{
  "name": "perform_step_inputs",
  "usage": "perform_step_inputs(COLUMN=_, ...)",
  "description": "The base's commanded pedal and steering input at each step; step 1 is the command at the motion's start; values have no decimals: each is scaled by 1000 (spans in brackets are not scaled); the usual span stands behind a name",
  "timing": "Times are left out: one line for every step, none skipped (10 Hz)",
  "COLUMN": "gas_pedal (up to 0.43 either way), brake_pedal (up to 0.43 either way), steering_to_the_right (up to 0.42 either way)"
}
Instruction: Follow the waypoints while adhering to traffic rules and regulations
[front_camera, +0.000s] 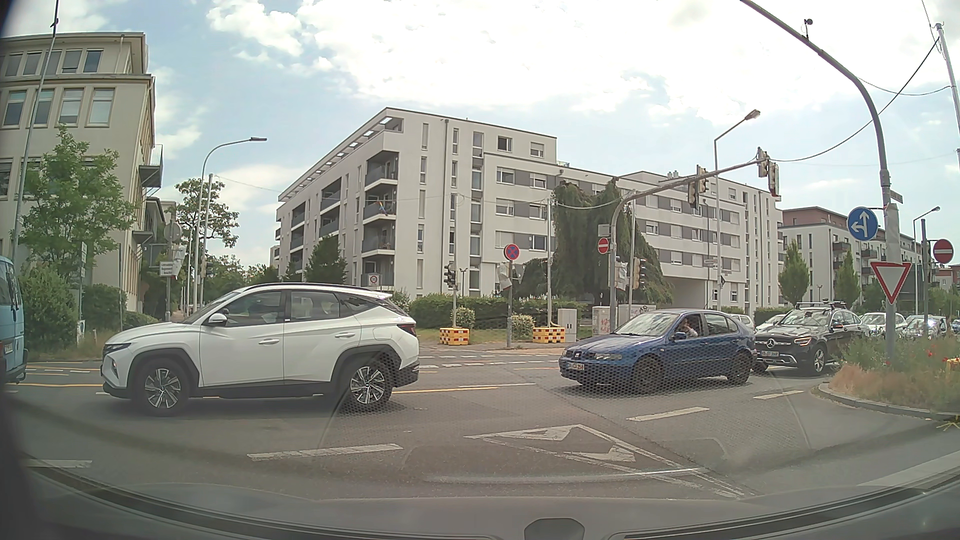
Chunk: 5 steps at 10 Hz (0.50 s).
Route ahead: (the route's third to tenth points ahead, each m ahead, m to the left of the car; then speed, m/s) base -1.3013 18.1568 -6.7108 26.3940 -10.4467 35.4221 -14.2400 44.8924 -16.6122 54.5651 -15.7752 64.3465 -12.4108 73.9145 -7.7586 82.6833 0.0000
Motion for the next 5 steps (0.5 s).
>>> perform_step_inputs(gas_pedal=0, brake_pedal=335, steering_to_the_right=-883)
perform_step_inputs(gas_pedal=0, brake_pedal=335, steering_to_the_right=-883)
perform_step_inputs(gas_pedal=0, brake_pedal=335, steering_to_the_right=-883)
perform_step_inputs(gas_pedal=0, brake_pedal=335, steering_to_the_right=-883)
perform_step_inputs(gas_pedal=0, brake_pedal=335, steering_to_the_right=-883)
